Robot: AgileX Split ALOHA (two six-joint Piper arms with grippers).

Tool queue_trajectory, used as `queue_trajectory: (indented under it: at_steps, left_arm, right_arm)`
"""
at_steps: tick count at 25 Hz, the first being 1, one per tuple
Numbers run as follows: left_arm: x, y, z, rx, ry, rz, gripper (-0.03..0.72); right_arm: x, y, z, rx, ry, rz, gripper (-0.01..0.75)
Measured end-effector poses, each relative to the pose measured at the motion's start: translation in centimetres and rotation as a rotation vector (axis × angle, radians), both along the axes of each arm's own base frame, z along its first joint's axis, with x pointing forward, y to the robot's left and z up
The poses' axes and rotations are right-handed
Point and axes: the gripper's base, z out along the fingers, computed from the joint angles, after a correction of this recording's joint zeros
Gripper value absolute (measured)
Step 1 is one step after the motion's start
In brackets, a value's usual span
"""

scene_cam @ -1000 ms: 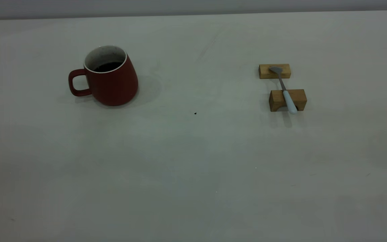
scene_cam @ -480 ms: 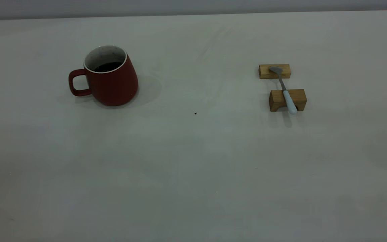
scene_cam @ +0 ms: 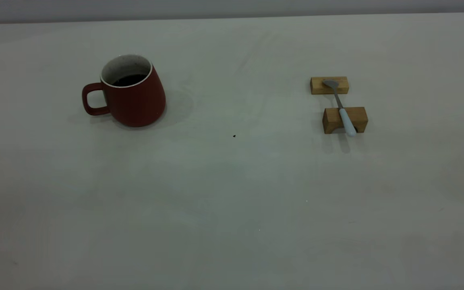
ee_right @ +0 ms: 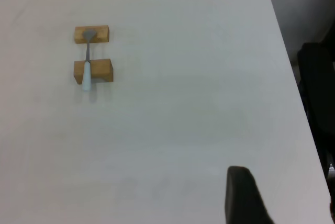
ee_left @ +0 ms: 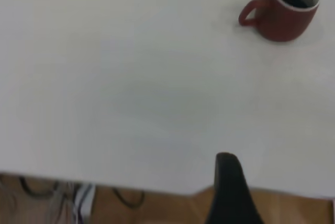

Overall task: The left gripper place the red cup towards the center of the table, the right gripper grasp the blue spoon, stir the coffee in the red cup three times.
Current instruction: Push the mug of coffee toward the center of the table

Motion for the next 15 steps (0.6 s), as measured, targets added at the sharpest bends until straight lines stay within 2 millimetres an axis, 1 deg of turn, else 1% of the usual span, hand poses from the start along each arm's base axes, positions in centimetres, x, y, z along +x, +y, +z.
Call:
queue_trajectory:
  at_steps: [3, 7, 11, 15]
  left_arm:
    - [1.5, 0.0, 0.9, -0.005, 0.076, 0.006, 0.551]
    - [5.0, 0.2, 1.5, 0.018, 0.172, 0.004, 0.551]
    - [9.5, 0.5, 1.2, 0.085, 0.271, -0.028, 0.551]
    - [14.7, 0.5, -0.3, 0.116, 0.319, -0.082, 0.551]
  right_arm:
    - [0.0, 0.0, 0.0, 0.001, 0.000, 0.001, 0.435]
    - [0.0, 0.0, 0.0, 0.001, 0.000, 0.001, 0.435]
    - [0.0, 0.0, 0.0, 0.001, 0.000, 0.001, 0.435]
    - [0.0, 0.0, 0.0, 0.001, 0.000, 0.001, 0.435]
